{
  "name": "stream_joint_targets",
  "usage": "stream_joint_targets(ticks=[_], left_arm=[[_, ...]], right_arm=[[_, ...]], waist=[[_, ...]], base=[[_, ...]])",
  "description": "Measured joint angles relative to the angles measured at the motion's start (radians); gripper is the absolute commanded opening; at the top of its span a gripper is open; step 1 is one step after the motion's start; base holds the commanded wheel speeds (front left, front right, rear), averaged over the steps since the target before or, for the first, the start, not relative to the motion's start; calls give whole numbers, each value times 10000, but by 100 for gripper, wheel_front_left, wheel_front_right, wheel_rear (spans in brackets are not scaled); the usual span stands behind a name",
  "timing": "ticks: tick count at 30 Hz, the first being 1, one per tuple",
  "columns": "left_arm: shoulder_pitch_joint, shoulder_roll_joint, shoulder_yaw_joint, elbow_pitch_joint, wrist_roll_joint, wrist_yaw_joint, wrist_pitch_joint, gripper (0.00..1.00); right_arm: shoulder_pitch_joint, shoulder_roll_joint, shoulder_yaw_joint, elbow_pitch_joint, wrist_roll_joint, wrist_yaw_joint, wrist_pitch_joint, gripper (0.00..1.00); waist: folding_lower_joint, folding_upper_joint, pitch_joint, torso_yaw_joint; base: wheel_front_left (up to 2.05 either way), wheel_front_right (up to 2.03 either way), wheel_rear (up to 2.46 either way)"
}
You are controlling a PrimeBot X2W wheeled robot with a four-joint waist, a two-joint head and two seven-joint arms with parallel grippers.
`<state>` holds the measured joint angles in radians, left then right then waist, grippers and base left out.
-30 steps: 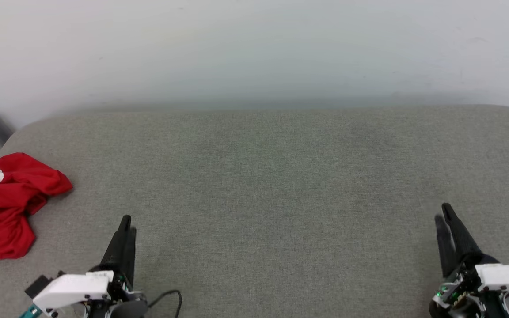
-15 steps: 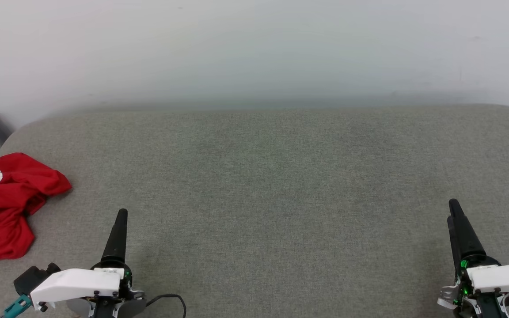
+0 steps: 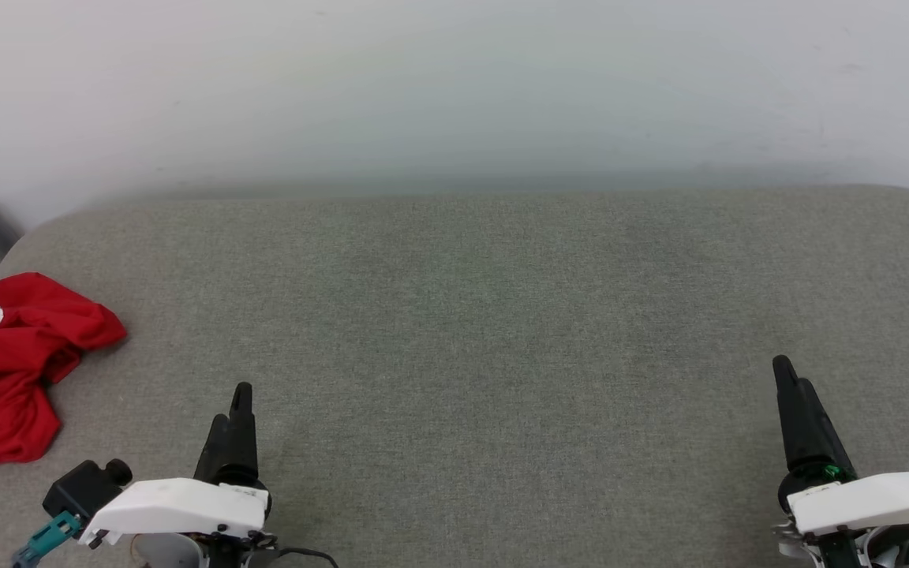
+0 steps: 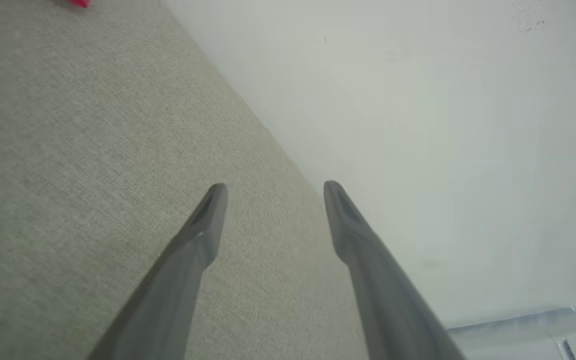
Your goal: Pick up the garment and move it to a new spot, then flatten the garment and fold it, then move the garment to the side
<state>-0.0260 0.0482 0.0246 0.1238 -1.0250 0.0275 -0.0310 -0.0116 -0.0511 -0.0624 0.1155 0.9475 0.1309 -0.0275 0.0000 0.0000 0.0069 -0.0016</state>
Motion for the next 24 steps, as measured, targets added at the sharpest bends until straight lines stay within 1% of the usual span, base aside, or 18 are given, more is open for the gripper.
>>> stream_joint_targets(ticks=[6,15,24], left_arm=[[31,2,-215,-130,1143,222,-207,100],[188,69,-550,-299,2615,602,-516,100],[224,178,-884,-412,3741,895,-786,100]], right_arm=[[171,0,123,-198,-1127,0,-228,100],[354,0,201,-481,-2474,0,-520,100],[528,-2,291,-736,-3607,0,-792,100]], waist=[[0,0,5,-4],[0,0,22,-6],[0,0,31,10]], base=[[0,0,0],[0,0,0],[0,0,0]])
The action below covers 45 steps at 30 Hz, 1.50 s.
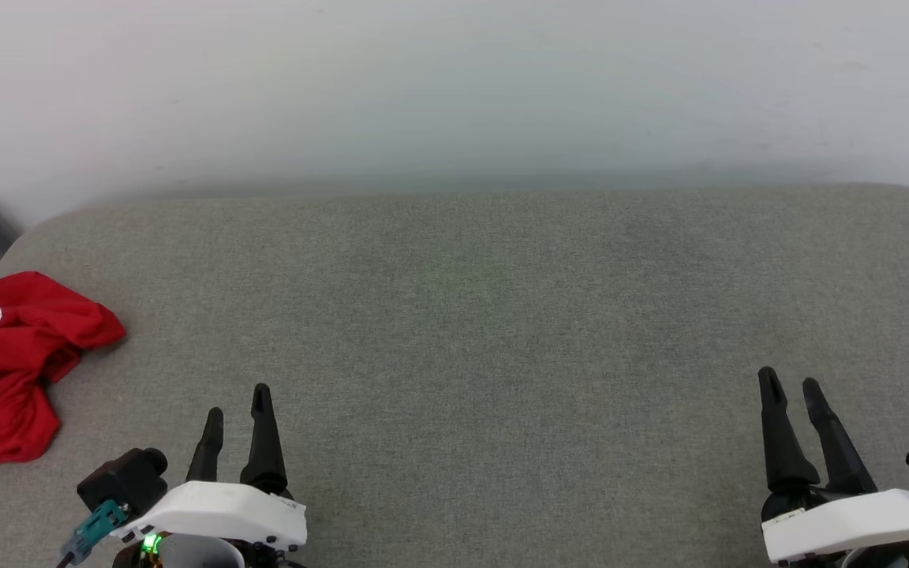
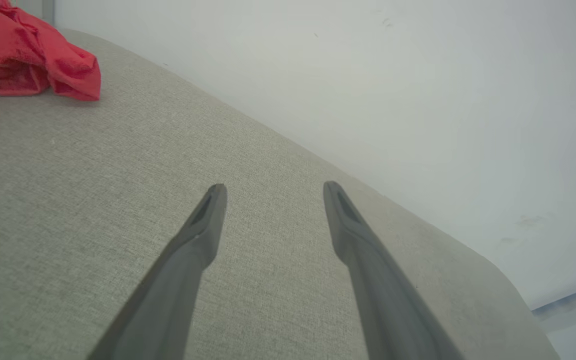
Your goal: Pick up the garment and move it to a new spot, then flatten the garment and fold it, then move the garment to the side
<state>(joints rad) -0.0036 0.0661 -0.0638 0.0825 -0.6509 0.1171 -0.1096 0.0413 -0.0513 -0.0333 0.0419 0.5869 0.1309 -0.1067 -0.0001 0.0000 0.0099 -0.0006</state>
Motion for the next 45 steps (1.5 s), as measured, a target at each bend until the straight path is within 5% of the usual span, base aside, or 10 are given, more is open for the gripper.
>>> stream_joint_targets(ticks=[27,45], left_arm=[[379,132,-646,-347,2807,504,-698,100],[604,35,-746,-552,4232,399,-1066,100]], right_arm=[[444,0,127,-667,-2698,0,-709,100],[662,0,132,-1028,-3893,0,-1103,100]], waist=[[1,0,-12,39],[0,0,-39,114]], base=[[0,0,0],[0,0,0]])
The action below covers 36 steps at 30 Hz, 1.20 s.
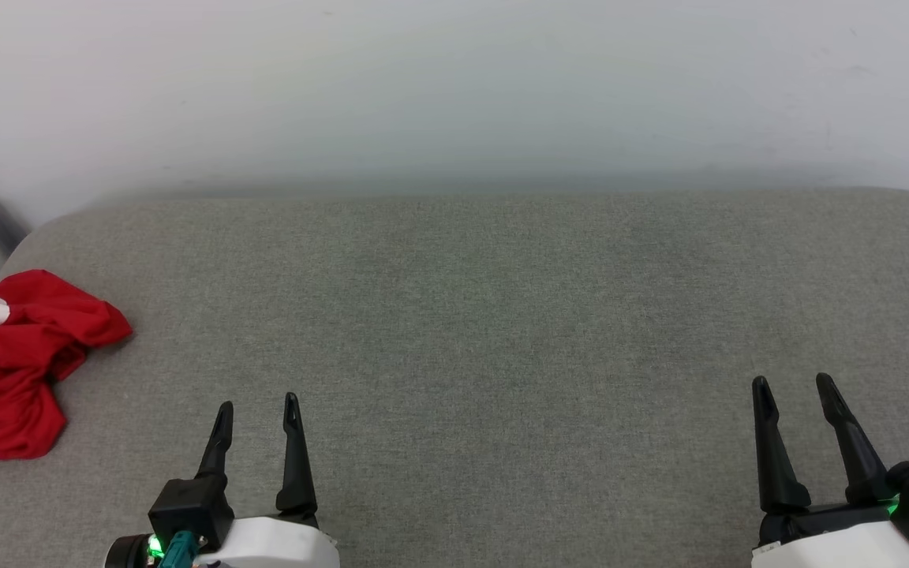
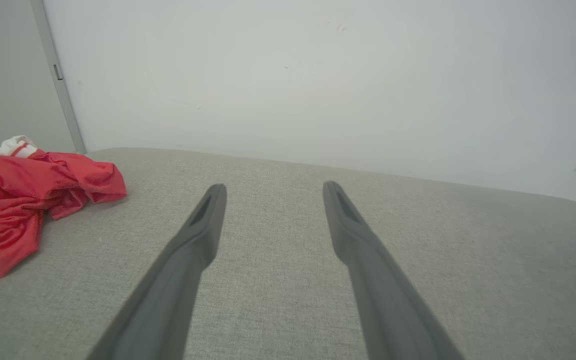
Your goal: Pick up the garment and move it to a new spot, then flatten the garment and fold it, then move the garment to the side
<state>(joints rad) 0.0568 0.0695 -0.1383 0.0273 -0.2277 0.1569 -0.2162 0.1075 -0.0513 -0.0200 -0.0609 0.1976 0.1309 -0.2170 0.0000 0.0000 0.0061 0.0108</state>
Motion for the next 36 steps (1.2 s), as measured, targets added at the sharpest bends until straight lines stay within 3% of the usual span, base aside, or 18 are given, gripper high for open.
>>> stream_joint_targets(ticks=[24,36], left_arm=[[273,-165,17,63,1607,-73,-439,100],[320,-176,107,171,1611,-176,-468,100]], right_arm=[[364,-2,-21,2,-761,0,-458,100],[372,0,6,115,-585,0,-464,100]], waist=[[1,0,21,32],[0,0,12,41]], base=[[0,0,0],[0,0,0]])
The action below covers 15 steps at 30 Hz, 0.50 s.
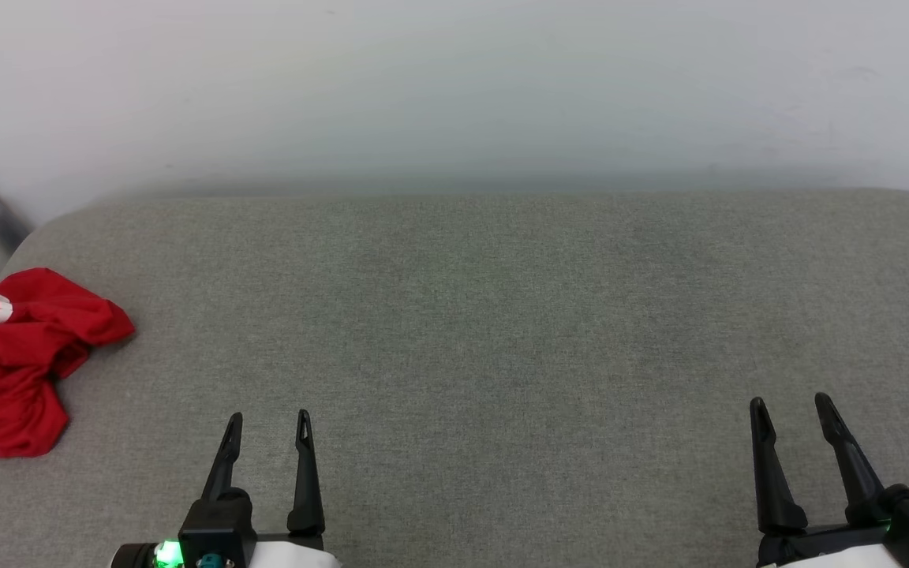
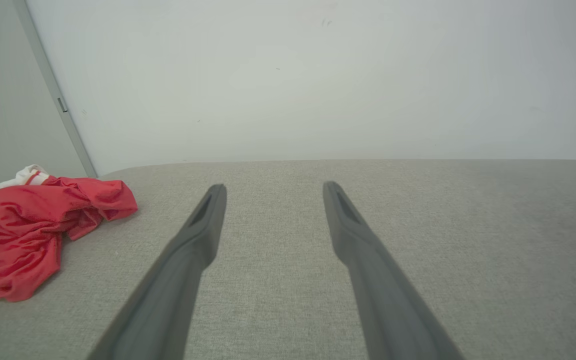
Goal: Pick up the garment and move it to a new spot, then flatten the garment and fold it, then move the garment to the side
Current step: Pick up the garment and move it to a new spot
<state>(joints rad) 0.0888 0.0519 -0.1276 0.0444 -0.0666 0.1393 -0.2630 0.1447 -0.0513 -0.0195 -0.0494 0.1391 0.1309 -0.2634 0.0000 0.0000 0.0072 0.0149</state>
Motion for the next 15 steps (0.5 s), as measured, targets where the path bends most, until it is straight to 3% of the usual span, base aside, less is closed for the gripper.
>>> stream_joint_targets(ticks=[15], left_arm=[[-1,-4,-25,134,-173,17,0,100]], right_arm=[[36,0,63,128,186,0,0,100]], waist=[[0,0,-12,76]], base=[[0,0,0]])
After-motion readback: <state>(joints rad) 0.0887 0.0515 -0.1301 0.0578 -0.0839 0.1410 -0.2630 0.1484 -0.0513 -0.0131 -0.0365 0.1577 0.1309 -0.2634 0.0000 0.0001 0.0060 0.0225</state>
